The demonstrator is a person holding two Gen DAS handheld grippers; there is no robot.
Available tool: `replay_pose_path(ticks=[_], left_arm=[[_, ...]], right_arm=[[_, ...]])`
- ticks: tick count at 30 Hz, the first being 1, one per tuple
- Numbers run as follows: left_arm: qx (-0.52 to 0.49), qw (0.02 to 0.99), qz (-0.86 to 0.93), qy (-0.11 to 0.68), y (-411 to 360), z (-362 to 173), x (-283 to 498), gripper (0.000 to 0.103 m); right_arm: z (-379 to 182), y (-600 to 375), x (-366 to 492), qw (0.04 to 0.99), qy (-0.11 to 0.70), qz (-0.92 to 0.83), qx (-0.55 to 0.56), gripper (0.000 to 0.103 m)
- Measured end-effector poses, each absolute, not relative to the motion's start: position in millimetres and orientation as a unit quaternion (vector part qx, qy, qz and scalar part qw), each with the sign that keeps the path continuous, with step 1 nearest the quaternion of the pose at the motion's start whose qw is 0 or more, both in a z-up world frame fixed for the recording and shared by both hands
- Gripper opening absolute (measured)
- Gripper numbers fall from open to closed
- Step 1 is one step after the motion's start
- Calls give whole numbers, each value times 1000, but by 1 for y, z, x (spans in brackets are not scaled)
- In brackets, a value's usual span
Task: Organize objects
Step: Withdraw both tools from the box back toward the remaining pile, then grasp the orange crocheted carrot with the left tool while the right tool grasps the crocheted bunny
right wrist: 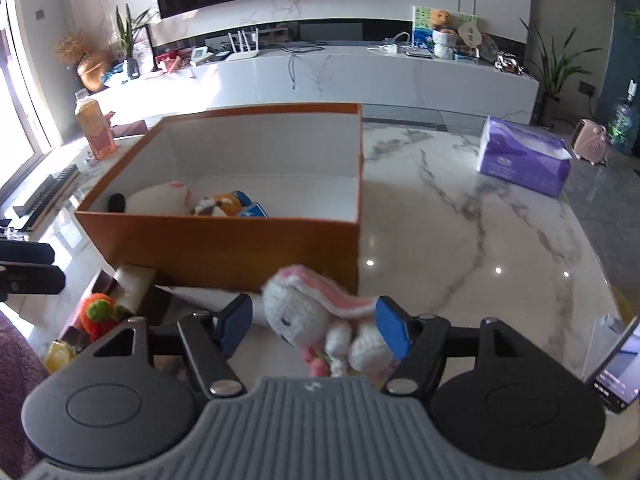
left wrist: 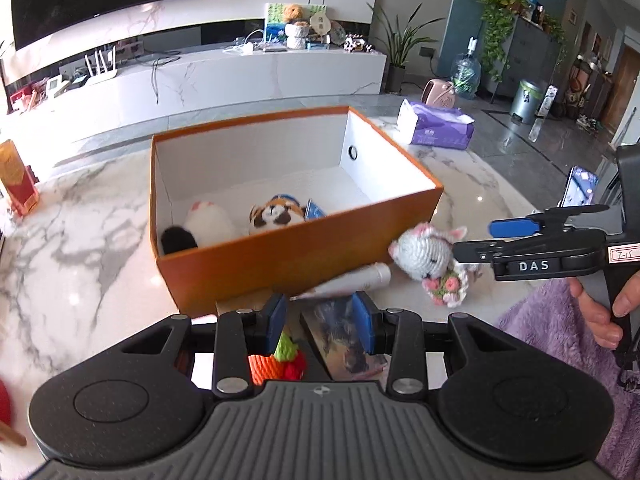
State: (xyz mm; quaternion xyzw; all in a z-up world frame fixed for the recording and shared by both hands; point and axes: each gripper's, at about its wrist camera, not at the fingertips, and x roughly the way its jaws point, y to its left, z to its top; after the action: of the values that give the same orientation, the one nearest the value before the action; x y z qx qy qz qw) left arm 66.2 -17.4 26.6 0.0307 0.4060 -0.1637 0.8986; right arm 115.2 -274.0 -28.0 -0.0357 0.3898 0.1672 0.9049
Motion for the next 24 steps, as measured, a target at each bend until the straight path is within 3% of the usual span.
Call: replay_pose_path(ticks=[5,14,24], left_arm=[[52,896,-134,420,-24,7,63,53],[97,887,-85,444,-26,-26,70,55],[162,875,-74,450,-39,-39,73,55]], right_arm=[[-46,-282,111,903,399,152,-44,74],[-53,-266,115,907,365,166,-127,84],[-80,-248,137,881,411,164,-168,86]])
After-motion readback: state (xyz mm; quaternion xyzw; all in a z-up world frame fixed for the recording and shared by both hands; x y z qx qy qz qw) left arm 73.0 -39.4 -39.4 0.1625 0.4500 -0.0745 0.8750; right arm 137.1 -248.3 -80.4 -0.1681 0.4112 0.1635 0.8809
